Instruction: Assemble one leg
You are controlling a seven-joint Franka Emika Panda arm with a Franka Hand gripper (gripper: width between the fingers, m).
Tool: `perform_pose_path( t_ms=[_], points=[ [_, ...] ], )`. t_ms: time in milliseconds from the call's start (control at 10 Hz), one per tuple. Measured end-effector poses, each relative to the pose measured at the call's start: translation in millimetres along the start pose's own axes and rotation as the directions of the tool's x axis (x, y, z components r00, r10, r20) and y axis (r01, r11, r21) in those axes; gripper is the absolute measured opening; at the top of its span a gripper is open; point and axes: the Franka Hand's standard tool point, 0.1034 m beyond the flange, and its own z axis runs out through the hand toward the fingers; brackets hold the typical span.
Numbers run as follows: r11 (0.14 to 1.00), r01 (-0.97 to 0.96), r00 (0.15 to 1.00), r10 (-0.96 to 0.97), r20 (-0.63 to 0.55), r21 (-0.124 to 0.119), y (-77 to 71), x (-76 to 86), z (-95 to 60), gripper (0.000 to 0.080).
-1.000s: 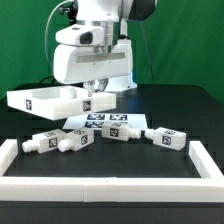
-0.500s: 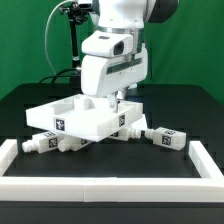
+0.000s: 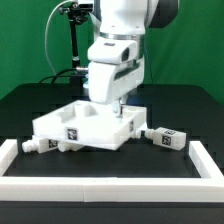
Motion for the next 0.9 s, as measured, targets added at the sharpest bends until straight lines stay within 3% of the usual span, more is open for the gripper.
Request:
perform_pose_path(
  t_ms=[100,200,500,800,900],
  points=[
    [0.997,0.08,0.997,-0.08,-0.001,0.009,9.3,15.0,2.2,0.0054],
    [0.992,0.127,0.992,-0.127,0.0,0.016,12.4,19.1,5.5,0.0054],
    [0.993,0.115,0.993,-0.115,0.0,0.017,7.2,16.3,9.8,0.0054],
    [0.957,0.291,0.957,-0.29,-0.01,0.008,2.2,9.2,18.8,0.0054],
    [0.95,0.311,0.95,-0.311,-0.011,0.018,6.0,12.7,23.8,0.0054]
  ],
)
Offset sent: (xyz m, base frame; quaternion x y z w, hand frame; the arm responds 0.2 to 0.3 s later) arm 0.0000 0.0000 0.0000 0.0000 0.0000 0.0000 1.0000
